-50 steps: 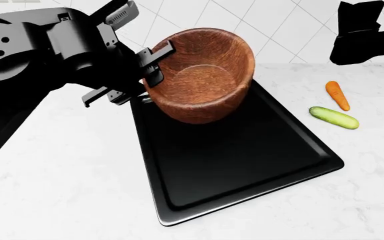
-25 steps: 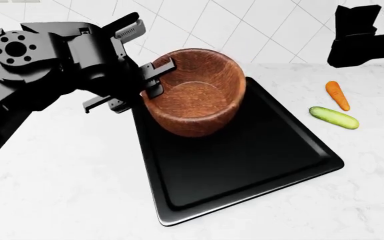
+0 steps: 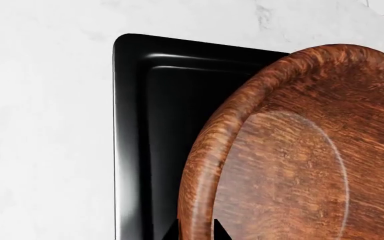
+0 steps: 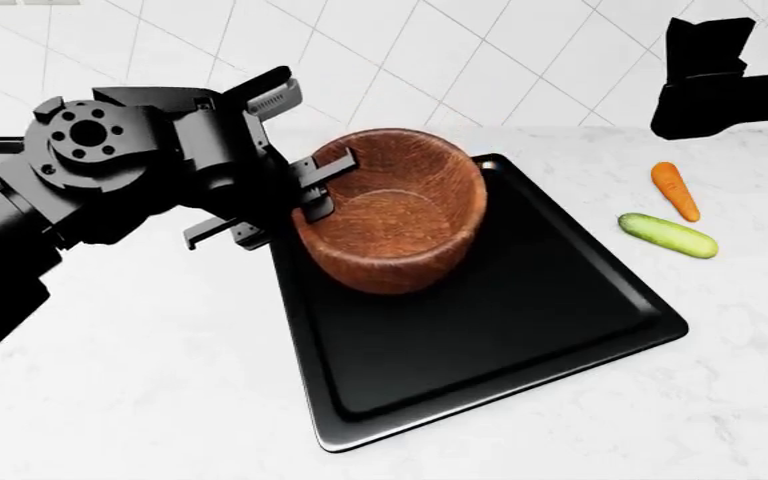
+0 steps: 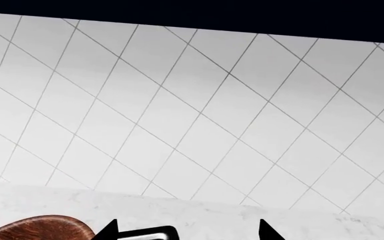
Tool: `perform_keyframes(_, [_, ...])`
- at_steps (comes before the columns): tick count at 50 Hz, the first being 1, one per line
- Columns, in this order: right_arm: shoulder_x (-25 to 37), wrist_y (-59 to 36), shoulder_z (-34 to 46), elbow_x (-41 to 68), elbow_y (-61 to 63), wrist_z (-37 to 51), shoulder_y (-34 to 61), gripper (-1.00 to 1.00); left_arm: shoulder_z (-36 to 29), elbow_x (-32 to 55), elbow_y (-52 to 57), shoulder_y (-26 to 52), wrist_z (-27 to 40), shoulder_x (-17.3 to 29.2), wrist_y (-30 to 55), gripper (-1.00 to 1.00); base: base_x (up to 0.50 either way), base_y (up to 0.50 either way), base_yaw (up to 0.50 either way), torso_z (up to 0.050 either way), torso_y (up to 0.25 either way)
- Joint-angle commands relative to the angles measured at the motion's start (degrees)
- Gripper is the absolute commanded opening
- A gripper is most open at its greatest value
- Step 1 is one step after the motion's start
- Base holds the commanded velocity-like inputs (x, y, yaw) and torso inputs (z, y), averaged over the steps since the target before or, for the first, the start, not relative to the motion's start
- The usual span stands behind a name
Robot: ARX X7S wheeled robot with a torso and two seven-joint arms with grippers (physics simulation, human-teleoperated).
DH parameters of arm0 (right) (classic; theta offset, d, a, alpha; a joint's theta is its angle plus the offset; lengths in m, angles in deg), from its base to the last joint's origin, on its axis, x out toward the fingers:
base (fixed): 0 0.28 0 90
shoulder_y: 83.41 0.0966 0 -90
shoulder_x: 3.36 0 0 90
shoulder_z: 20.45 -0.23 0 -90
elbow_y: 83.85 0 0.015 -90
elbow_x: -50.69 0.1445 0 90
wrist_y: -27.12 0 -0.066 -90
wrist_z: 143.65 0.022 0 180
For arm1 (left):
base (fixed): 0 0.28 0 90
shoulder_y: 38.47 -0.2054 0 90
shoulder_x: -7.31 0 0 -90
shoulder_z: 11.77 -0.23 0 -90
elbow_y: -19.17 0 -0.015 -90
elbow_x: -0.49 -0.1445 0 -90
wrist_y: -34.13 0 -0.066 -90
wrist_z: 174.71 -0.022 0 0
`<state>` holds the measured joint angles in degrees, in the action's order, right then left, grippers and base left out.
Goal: Place the two vegetables and bowl onto the tray for setting up a vegetable dip station.
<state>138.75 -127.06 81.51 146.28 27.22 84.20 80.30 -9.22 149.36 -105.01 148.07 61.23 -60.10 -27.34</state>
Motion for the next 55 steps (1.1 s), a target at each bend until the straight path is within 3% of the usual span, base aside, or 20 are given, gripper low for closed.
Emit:
perform_keyframes(1, [0.1, 0.5, 0.0, -0.4, -0.1, -0.6, -0.4, 1.00, -0.2, -1.0, -2.0, -0.8, -0.9, -0.8, -0.3, -1.00, 0.00, 0.00, 0.00, 0.000, 0.000])
perform_keyframes(19, [-0.1, 0.9, 0.3, 0.0, 0.1, 0.1, -0.4, 1.00, 0.0, -1.9, -2.7, -1.3, -1.8, -0.6, -0.9, -1.00, 0.00, 0.00, 0.00, 0.000, 0.000])
perform_keyframes(20, [-0.1, 0.9, 0.4, -0.1, 0.1, 0.0, -0.3, 1.00, 0.9, -2.3, -2.8, -1.1, -4.6, -0.6, -0.5, 1.00, 0.00, 0.00, 0.00, 0.000, 0.000])
perform_keyframes(30, [-0.3, 1.0, 0.8, -0.1, -0.4, -0.1, -0.1, 1.00, 2.7, -2.2, 0.9, 1.6, -4.0, 1.6, -0.9, 1.00, 0.00, 0.00, 0.00, 0.000, 0.000])
perform_keyframes(39, [-0.7, 0.9, 1.3, 0.9, -0.8, 0.4, 0.8, 1.00, 6.4, -2.8, 10.5, 7.9, -3.5, 7.0, -0.6, 1.00, 0.00, 0.00, 0.00, 0.000, 0.000])
perform_keyframes(43, [-0.8, 0.1, 1.9, 2.3, -1.2, 1.5, 1.9, 1.00, 6.9, -2.1, 15.6, 12.3, 0.4, 8.6, 2.2, 1.00, 0.00, 0.00, 0.00, 0.000, 0.000])
perform_keyframes(47, [-0.8, -0.9, 2.8, 3.8, -1.3, 2.6, 2.9, 1.00, 8.1, -1.6, 25.1, 15.6, 7.2, 11.4, -0.3, 1.00, 0.00, 0.00, 0.00, 0.000, 0.000])
perform_keyframes(51, [-0.8, -0.9, 2.5, 5.7, -1.3, 1.9, 3.4, 1.00, 8.5, -4.5, 30.6, 20.5, 11.7, 12.8, 0.3, 1.00, 0.00, 0.00, 0.00, 0.000, 0.000])
perform_keyframes(52, [-0.8, -1.0, 2.4, 4.8, -0.8, 0.9, 3.7, 1.00, 8.6, -7.7, 32.1, 21.5, 13.4, 13.5, -1.6, 1.00, 0.00, 0.00, 0.00, 0.000, 0.000])
perform_keyframes(53, [-0.7, -1.2, 2.6, 5.7, -1.1, 1.5, 4.2, 1.00, 9.5, -13.6, 34.3, 22.2, 10.3, 14.0, -2.4, 1.00, 0.00, 0.00, 0.00, 0.000, 0.000])
perform_keyframes(55, [-0.7, -1.6, 2.8, 6.0, -1.5, 1.7, 5.3, 1.00, 7.1, -17.1, 35.4, 25.2, 14.0, 14.5, 1.2, 1.00, 0.00, 0.00, 0.00, 0.000, 0.000])
